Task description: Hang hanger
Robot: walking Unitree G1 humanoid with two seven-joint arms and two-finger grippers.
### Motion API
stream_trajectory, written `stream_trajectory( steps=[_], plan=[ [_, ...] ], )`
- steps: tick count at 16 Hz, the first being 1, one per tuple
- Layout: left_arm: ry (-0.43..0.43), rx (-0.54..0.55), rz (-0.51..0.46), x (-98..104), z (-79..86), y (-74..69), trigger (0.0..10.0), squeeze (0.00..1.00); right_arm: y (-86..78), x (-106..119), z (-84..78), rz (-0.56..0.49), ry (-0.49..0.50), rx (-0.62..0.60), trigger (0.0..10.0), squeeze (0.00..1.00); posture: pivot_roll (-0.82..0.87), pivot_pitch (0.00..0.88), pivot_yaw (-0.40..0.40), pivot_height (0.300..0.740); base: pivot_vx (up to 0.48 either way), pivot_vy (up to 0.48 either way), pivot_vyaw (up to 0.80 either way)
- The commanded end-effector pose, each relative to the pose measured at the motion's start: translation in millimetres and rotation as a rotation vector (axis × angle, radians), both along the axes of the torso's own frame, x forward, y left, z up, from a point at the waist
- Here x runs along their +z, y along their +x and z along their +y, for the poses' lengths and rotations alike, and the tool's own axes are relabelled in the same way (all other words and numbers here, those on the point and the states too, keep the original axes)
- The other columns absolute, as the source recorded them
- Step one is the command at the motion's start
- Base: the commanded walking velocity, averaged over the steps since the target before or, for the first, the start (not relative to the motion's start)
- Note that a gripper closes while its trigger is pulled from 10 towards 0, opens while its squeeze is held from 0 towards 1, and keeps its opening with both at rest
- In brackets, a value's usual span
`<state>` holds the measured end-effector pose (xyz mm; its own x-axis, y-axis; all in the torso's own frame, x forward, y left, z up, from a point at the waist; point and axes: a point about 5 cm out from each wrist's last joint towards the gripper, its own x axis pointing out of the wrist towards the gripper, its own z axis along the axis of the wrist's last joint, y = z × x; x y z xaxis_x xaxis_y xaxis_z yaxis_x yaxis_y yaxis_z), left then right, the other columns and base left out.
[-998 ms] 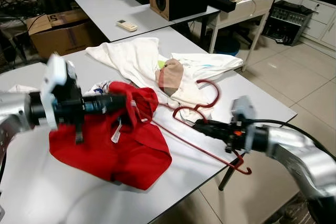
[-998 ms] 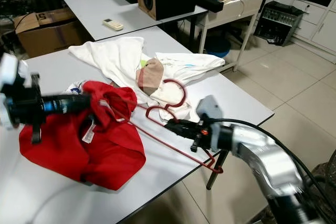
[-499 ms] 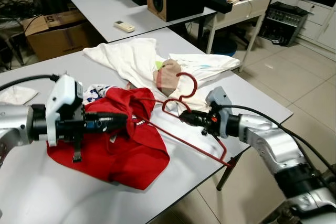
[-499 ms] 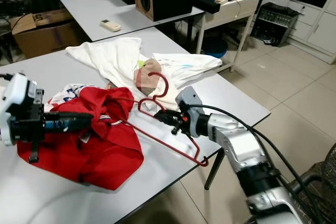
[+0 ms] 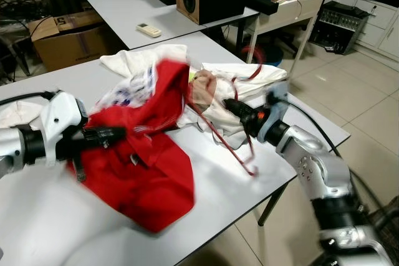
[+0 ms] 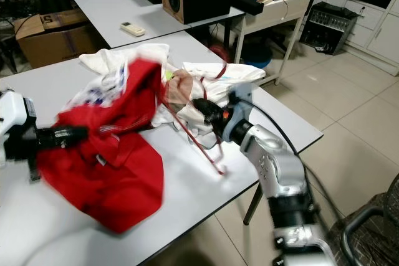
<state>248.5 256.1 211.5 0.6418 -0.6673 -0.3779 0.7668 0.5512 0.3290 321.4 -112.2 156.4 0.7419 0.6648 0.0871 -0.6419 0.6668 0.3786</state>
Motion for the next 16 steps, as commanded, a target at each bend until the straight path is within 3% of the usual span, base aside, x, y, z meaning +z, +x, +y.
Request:
stream_trajectory(
  steps=[1,3,4,5,6,10,12,15,16],
  plan=[
    [0.024,0.048,-0.049,-3,3.3,3.7,0.0,0.0,-3.7,11,0.2,-0.035,0.076,-0.009,10.0,0.0,-0.03,0.0,0.04,0.727,0.0,0.0,0.0],
    [0.018,0.094,-0.086,-18,2.5,4.6,0.0,0.0,-14.9,11,13.6,-0.043,0.115,0.041,10.0,0.0,-0.04,0.0,0.036,0.727,0.0,0.0,0.0],
    [-0.016,0.151,-0.116,-29,0.3,7.0,10.0,0.0,-23.4,9,23.8,-0.038,0.15,0.08,10.0,0.0,-0.04,0.0,0.032,0.727,0.0,0.0,0.0],
    [-0.056,0.167,-0.106,-35,-1.7,7.2,10.0,0.46,-27.4,9,28.9,-0.034,0.167,0.096,10.0,0.0,-0.04,0.0,0.032,0.727,0.0,0.0,0.0],
    [-0.072,0.165,-0.095,-36,-3.0,6.7,10.0,1.0,-28.7,9,30.6,-0.031,0.173,0.102,10.0,0.0,-0.04,0.0,0.033,0.727,0.0,0.0,0.0],
    [-0.193,0.071,0.017,-31,-3.9,-7.6,10.0,1.0,-30.4,9,29.8,-0.02,0.176,0.092,10.0,0.0,-0.04,0.0,0.037,0.727,0.0,0.0,0.0],
    [-0.272,0.022,0.029,-22,-9.3,-8.6,10.0,1.0,-29.8,10,29.3,-0.025,0.166,0.098,10.0,0.0,-0.04,0.0,0.038,0.727,0.0,0.0,0.0],
    [-0.499,-0.019,-0.082,6,-36.1,11.7,10.0,1.0,-29.3,10,30.1,-0.033,0.139,0.119,10.0,0.0,-0.04,0.0,0.037,0.727,0.0,0.0,0.0],
    [-0.508,-0.02,-0.084,7,-37.9,13.5,10.0,1.0,-29.2,10,30.1,-0.033,0.138,0.12,10.0,0.0,-0.04,0.0,0.037,0.727,0.0,0.0,0.0]
  ],
)
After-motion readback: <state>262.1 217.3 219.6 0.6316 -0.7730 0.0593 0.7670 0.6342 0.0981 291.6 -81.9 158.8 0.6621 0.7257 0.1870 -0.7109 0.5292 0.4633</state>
